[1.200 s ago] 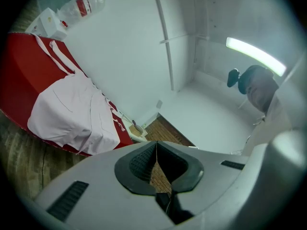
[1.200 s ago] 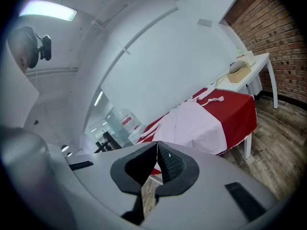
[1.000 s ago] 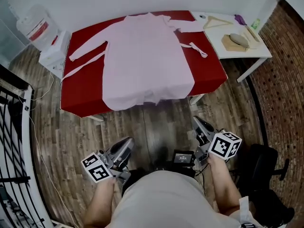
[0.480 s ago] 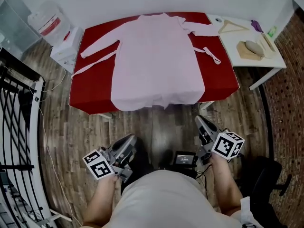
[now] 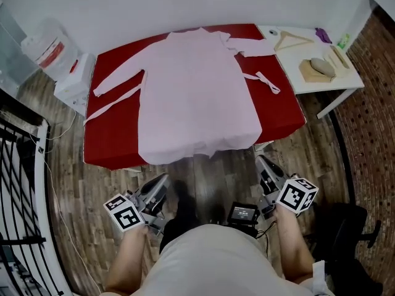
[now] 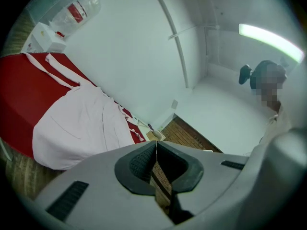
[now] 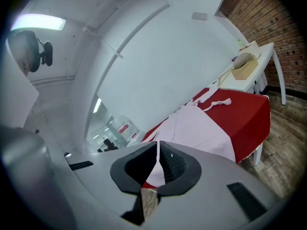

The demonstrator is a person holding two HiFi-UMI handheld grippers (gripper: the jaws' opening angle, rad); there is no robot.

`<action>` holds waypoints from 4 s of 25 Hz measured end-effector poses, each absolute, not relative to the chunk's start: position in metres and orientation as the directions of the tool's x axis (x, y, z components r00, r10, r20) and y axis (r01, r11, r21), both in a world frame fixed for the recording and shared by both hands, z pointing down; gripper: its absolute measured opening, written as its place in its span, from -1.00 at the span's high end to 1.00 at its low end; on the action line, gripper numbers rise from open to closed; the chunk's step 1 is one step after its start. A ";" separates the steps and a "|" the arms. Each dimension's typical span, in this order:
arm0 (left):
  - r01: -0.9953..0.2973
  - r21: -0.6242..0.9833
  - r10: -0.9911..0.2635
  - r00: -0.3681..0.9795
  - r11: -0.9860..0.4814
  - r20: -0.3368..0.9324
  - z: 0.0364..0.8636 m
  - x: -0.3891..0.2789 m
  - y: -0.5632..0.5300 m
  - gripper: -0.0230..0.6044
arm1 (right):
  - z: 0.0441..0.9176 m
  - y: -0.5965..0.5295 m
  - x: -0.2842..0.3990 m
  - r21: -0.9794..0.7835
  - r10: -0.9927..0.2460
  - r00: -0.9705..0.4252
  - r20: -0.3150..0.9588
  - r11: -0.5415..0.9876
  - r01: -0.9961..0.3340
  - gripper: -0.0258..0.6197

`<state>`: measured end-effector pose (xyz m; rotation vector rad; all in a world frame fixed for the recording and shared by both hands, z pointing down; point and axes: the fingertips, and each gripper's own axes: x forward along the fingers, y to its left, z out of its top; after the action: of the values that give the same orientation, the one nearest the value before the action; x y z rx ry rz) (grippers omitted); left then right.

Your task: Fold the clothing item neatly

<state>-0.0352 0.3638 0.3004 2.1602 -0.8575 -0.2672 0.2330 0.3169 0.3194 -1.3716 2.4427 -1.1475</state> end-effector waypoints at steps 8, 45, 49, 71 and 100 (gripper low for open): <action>-0.438 0.731 -0.606 0.795 -0.524 0.042 0.295 -0.063 0.278 0.91 | 0.312 0.257 0.213 -0.644 -0.830 -0.496 0.256 0.236 -0.728 0.90; -0.374 0.726 -0.529 0.848 -0.577 0.016 0.298 -0.106 0.109 0.91 | 0.286 0.070 0.162 -0.550 -0.856 -0.443 0.265 0.243 -0.799 0.90; -0.377 0.735 -0.532 0.846 -0.564 0.026 0.302 -0.085 0.089 0.91 | 0.289 0.047 0.180 -0.554 -0.849 -0.453 0.273 0.246 -0.795 0.90; -0.416 0.740 -0.498 0.858 -0.528 0.126 0.336 0.007 0.015 0.91 | 0.371 -0.060 0.304 -0.536 -0.831 -0.370 0.414 0.106 -0.838 0.90; -0.450 0.663 -0.370 0.889 -0.599 0.269 0.408 0.151 -0.147 0.91 | 0.475 -0.222 0.447 -0.443 -0.814 -0.173 0.555 -0.113 -0.889 0.90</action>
<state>0.1506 -0.1472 0.4078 2.2746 -0.5854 0.1317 0.4466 -0.2222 0.4747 -2.0804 2.1547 -1.2372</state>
